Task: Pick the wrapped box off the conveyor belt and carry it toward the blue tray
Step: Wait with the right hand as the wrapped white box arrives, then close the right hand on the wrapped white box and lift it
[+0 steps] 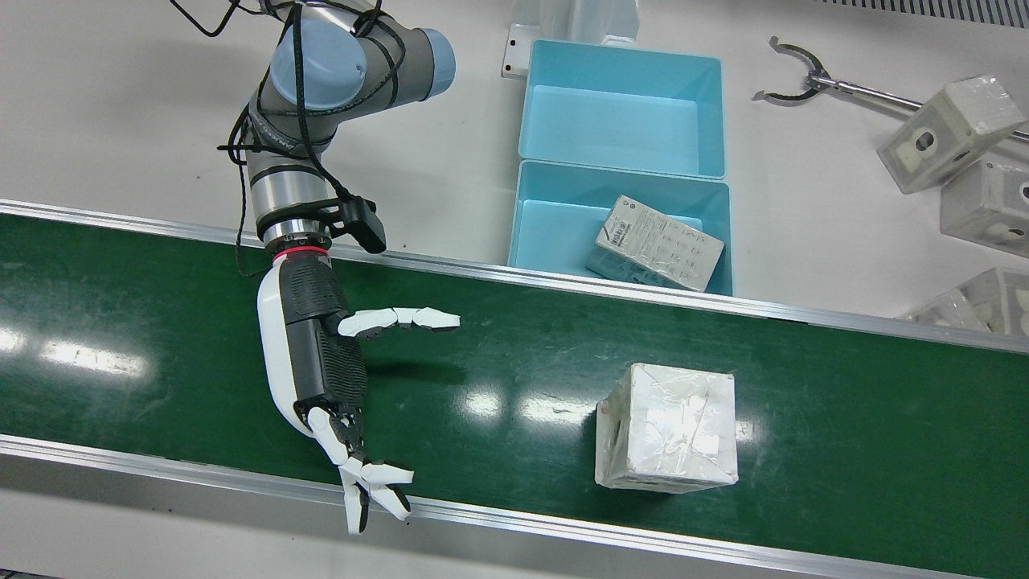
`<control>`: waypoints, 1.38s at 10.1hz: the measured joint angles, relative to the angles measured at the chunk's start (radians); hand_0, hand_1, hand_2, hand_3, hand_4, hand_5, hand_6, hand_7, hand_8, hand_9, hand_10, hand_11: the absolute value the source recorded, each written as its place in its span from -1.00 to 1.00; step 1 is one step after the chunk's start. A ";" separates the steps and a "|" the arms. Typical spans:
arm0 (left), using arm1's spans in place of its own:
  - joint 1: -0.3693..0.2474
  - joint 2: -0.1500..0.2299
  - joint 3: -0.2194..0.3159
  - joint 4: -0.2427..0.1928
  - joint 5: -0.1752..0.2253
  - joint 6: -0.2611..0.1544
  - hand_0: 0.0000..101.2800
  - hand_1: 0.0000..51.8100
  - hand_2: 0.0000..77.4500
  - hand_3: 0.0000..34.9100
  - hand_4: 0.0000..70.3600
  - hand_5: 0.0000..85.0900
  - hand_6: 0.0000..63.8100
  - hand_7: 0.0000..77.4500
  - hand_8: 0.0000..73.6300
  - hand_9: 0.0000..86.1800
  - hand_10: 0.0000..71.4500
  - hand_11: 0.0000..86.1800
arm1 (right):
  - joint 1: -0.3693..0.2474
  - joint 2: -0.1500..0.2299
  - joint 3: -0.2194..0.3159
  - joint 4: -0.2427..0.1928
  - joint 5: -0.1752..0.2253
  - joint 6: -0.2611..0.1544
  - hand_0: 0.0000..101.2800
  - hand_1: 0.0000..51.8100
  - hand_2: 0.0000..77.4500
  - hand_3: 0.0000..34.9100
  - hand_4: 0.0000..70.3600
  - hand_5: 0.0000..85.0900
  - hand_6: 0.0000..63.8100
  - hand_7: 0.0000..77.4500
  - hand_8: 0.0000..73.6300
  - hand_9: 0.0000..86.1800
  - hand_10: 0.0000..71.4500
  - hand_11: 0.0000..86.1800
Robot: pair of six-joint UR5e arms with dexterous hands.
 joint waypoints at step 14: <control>0.000 0.000 0.000 0.000 0.000 0.000 -1.00 -1.00 -0.99 -1.00 -1.00 -0.97 -1.00 -1.00 -0.99 -1.00 -0.98 -0.99 | -0.011 0.001 -0.003 0.000 0.003 -0.002 -0.01 -0.35 -0.58 -0.82 -0.60 -0.35 -0.78 -0.79 -0.97 -0.94 -1.00 -0.97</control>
